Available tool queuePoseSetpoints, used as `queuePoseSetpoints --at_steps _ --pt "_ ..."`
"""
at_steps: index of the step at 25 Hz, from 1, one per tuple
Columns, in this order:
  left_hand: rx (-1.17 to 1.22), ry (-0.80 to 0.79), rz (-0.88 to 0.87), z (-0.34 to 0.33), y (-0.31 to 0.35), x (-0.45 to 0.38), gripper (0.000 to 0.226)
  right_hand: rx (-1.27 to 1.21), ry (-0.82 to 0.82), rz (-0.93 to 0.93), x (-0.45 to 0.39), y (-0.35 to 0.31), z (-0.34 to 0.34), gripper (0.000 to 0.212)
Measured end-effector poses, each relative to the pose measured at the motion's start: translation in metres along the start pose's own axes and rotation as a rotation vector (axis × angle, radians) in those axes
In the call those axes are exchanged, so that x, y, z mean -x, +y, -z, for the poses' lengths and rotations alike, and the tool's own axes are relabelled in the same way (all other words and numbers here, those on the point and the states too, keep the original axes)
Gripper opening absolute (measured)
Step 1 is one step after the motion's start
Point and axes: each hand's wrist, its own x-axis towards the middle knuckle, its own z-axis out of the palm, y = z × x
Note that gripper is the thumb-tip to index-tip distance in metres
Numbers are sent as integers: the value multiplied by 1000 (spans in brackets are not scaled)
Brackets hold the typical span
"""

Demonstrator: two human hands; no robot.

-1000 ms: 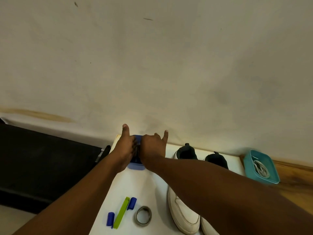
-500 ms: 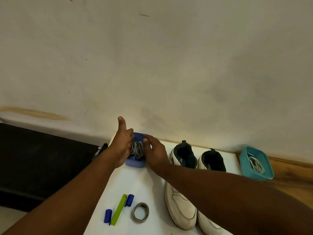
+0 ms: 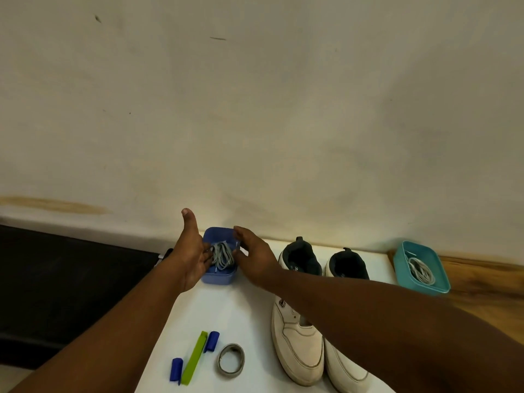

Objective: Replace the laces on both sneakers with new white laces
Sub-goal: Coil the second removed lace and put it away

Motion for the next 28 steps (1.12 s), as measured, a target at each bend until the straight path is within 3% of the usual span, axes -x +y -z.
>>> queuePoseSetpoints --at_steps 3,8,10,12,15,17,21,28 --pt "0 -7 -11 -3 2 4 106 100 5 44 0 1 -1 53" --pt "73 9 31 -3 3 5 117 58 58 76 11 -16 4 50" --pt "-39 22 -7 -11 0 11 120 86 119 91 23 -27 8 51" --pt "-352 129 -200 -30 -4 23 107 267 203 182 40 -40 17 58" --pt "-1161 352 -929 -41 -13 43 89 660 294 314 66 -58 43 72" --pt "-1493 493 -1197 -43 -10 57 94 836 366 354 84 -72 68 78" --pt "-1600 580 -1244 -67 0 86 102 988 480 363 123 -94 124 87" --pt "-1512 535 -1352 -147 24 143 103 1070 640 336 183 -132 210 86"
